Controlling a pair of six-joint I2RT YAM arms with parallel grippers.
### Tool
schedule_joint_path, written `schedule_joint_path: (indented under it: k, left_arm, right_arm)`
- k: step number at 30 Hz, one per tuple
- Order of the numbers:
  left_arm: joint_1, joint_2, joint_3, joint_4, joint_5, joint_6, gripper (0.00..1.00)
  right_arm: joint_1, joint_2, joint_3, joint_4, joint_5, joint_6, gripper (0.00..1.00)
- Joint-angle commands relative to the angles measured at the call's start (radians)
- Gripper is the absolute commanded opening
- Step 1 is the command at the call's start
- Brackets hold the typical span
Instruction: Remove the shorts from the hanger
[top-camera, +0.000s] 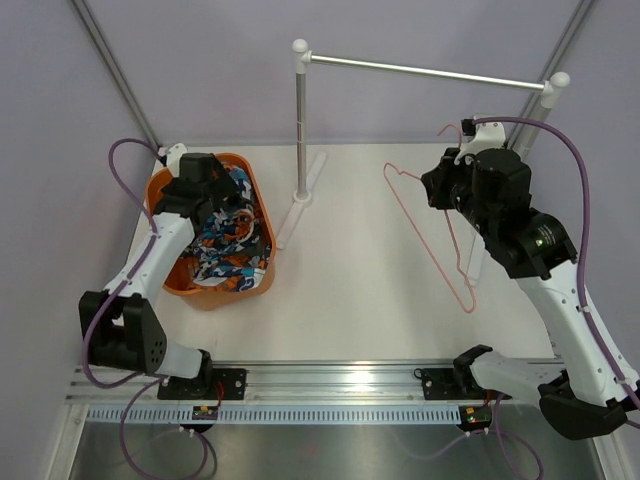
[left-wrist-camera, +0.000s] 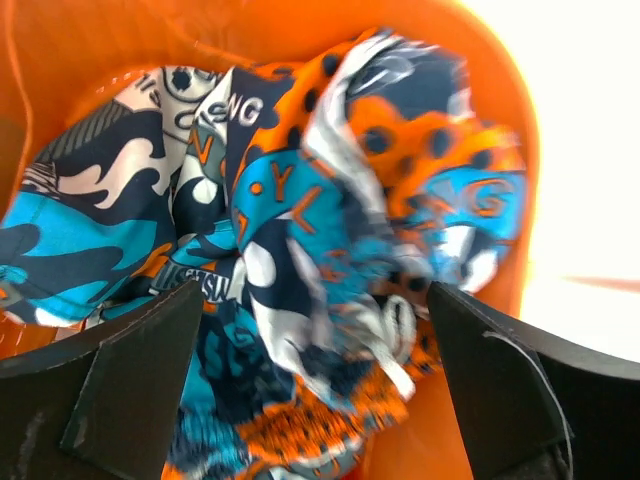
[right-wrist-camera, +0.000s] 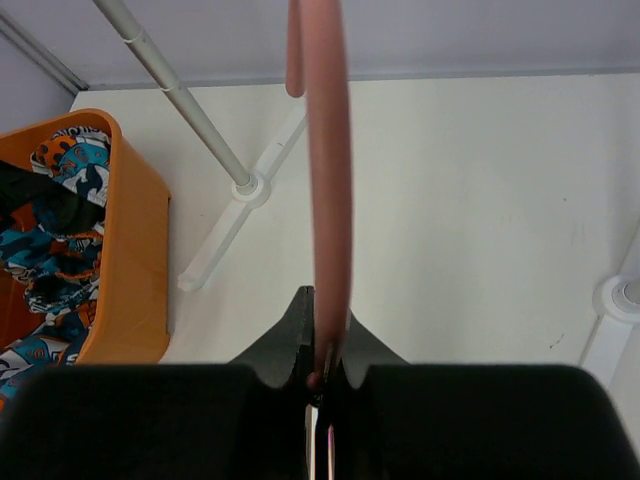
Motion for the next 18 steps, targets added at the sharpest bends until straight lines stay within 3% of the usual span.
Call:
schedule_joint_path:
  k: [1, 9, 18]
  left_arm:
    - [0.005, -0.119, 0.087, 0.017, 0.038, 0.011, 0.99]
    - [0.002, -0.300, 0.157, -0.028, 0.218, 0.088, 0.99]
    - [-0.056, -0.551, 0.113, -0.054, 0.324, 0.134, 0.99]
  right_arm:
    - [-0.002, -0.005, 0.024, 0.056, -0.086, -0.077, 0.00]
    - [-0.002, 0.050, 0.006, 0.148, -0.177, -0.183, 0.00]
    - [-0.002, 0.250, 0.194, 0.199, 0.032, -0.180, 0.00]
